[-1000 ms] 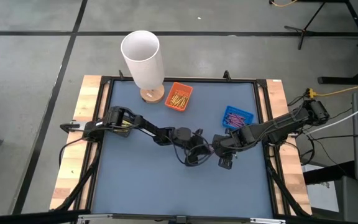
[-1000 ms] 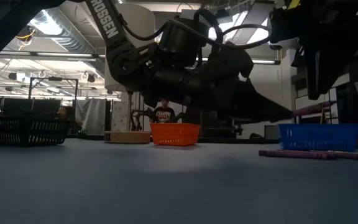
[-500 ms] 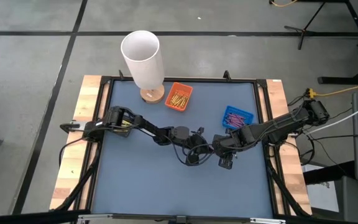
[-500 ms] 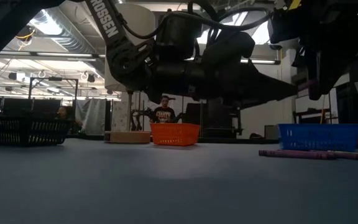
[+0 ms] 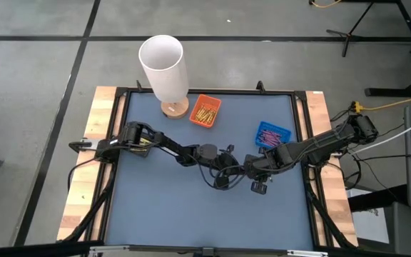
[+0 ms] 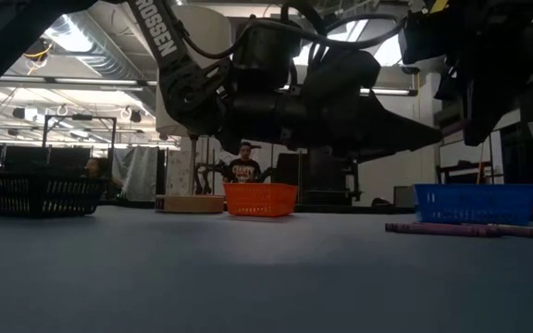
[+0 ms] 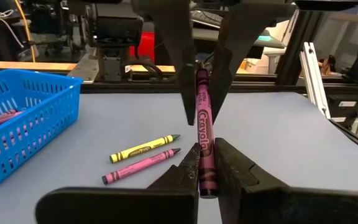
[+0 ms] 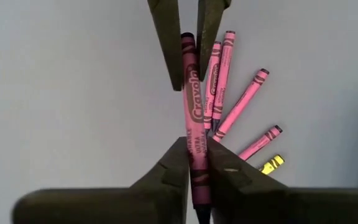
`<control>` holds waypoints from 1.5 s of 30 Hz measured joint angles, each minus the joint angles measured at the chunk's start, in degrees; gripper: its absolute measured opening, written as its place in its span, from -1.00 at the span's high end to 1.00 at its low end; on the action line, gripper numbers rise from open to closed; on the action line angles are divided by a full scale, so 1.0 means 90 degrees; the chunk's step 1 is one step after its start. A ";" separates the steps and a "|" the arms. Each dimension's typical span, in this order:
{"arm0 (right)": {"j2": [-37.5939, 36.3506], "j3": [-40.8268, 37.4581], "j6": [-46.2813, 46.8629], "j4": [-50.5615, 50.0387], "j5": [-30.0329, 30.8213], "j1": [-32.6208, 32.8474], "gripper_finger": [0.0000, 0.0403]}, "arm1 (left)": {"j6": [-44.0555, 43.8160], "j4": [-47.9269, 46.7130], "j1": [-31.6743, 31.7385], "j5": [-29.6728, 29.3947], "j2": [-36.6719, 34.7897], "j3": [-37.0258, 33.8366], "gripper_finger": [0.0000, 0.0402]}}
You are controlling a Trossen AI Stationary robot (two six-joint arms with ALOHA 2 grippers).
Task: Sort crayons
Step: Put the violet crayon into the blue basket
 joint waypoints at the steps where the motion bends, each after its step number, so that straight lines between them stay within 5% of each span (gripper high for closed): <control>1: 0.0000 0.0000 0.0000 -0.0002 0.0001 -0.0002 0.81 | 0.0002 0.0000 0.0000 -0.0031 0.0000 0.0000 0.93; 6: 0.0000 0.0000 -0.0007 -0.0010 0.0002 -0.0002 0.93 | 0.0007 -0.0012 -0.0005 -0.0164 0.0000 0.0000 0.85; 13: 0.0000 -0.0002 0.0001 -0.0027 0.0012 -0.0007 0.84 | 0.0005 -0.0007 -0.0004 -0.0173 0.0000 0.0000 0.72; 22: -0.0007 -0.0002 -0.0152 -0.0356 0.0015 -0.0010 0.93 | 0.0034 -0.0007 0.0094 -0.0121 0.0000 0.0000 0.36; 29: -0.0015 -0.0002 -0.0236 -0.1249 0.0105 -0.0010 0.83 | 0.0008 -0.0199 0.0366 0.0379 -0.0204 0.0000 0.16; 45: -0.0995 -0.0005 -0.0434 -0.2580 0.2137 -0.0711 0.85 | 0.0927 -0.4741 0.0442 0.0366 -0.2623 0.0005 0.39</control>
